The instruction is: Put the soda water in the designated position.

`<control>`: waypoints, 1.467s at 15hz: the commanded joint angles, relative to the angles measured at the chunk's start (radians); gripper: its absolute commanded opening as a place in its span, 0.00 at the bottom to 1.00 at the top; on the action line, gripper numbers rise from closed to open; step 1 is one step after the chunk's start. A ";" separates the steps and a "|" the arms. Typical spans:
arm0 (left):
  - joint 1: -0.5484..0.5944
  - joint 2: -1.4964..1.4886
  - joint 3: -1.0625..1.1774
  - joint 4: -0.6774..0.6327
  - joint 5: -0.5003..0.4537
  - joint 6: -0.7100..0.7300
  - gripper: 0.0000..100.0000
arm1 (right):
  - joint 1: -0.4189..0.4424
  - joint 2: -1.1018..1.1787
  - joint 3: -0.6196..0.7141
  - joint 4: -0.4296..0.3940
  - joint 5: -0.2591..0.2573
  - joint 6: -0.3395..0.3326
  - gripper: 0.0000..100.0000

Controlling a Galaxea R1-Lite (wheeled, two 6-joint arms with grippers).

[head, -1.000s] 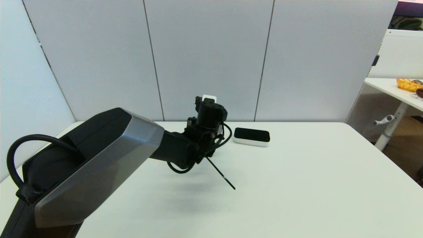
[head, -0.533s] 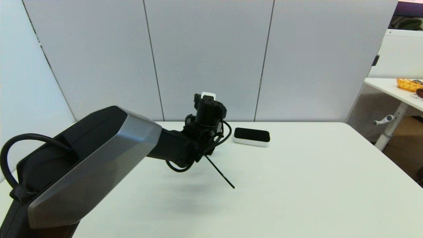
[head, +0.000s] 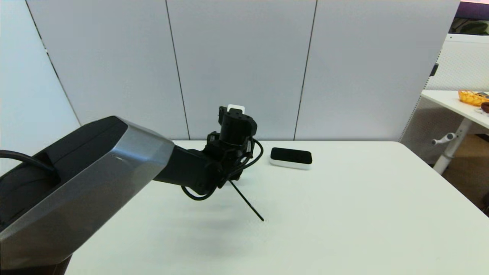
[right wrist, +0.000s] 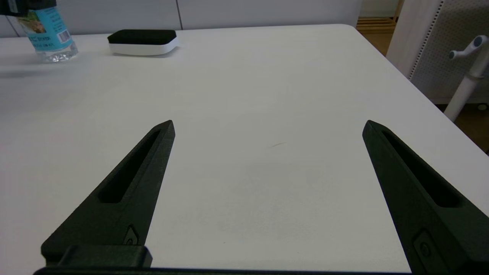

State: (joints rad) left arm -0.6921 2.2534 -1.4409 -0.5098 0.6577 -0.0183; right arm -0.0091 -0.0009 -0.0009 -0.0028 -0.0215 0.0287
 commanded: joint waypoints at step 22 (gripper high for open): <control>0.217 -0.492 0.465 0.051 -0.108 0.060 1.00 | 0.000 -0.001 -0.001 0.000 0.000 0.000 1.00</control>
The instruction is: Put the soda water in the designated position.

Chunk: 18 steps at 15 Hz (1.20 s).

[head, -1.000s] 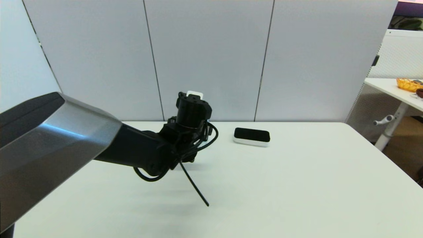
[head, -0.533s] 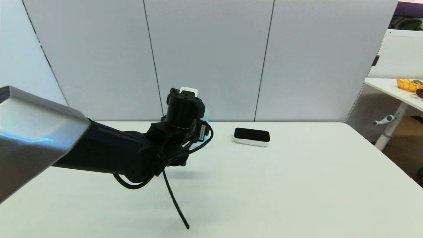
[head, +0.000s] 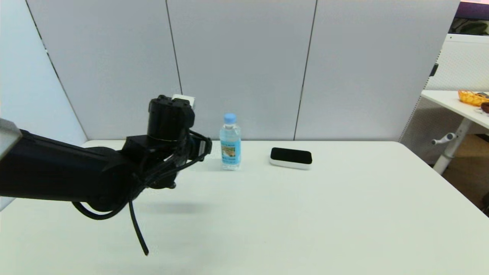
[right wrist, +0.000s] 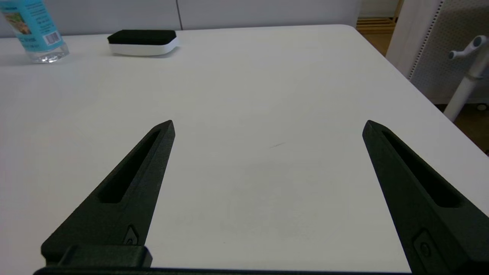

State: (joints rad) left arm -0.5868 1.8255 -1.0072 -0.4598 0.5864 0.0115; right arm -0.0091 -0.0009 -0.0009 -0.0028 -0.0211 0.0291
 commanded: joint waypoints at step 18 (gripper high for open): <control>0.456 -0.569 0.282 0.161 -0.272 0.130 1.00 | 0.000 -0.001 0.001 0.000 0.000 0.000 1.00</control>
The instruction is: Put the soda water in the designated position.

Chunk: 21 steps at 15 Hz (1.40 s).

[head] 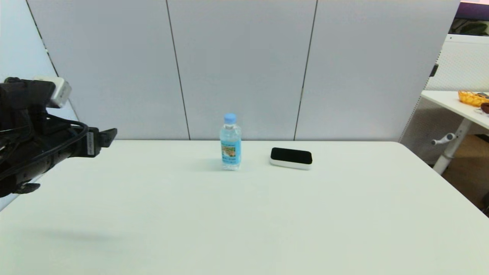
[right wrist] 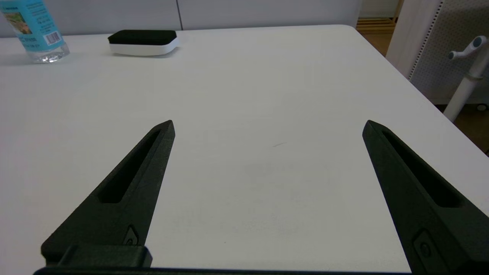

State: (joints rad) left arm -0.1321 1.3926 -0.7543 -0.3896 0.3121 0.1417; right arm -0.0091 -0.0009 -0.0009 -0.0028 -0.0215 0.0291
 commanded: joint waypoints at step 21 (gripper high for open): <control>0.072 -1.081 0.668 0.426 -0.166 -0.005 1.00 | 0.000 0.001 -0.001 0.000 0.000 0.000 1.00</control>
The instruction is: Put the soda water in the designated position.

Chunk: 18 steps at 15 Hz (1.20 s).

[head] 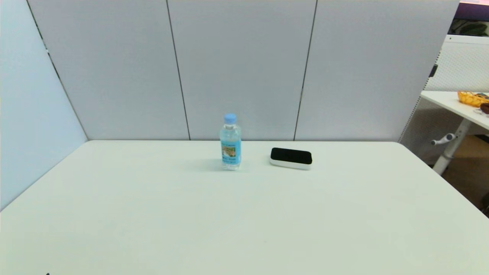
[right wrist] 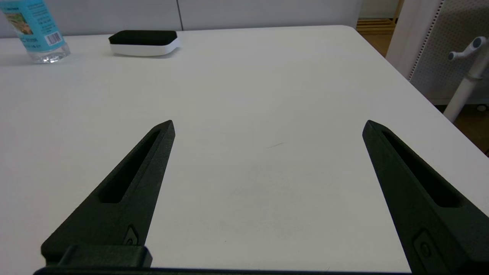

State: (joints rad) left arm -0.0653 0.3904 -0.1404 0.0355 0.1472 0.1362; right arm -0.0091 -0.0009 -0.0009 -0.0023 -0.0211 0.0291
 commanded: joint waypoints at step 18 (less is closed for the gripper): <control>0.075 -0.393 0.143 -0.049 -0.149 -0.096 1.00 | 0.000 0.001 -0.001 -0.001 0.000 0.000 1.00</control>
State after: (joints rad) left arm 0.0123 0.0360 -0.0230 0.0302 -0.0004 0.0828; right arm -0.0091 -0.0009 -0.0009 -0.0028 -0.0215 0.0287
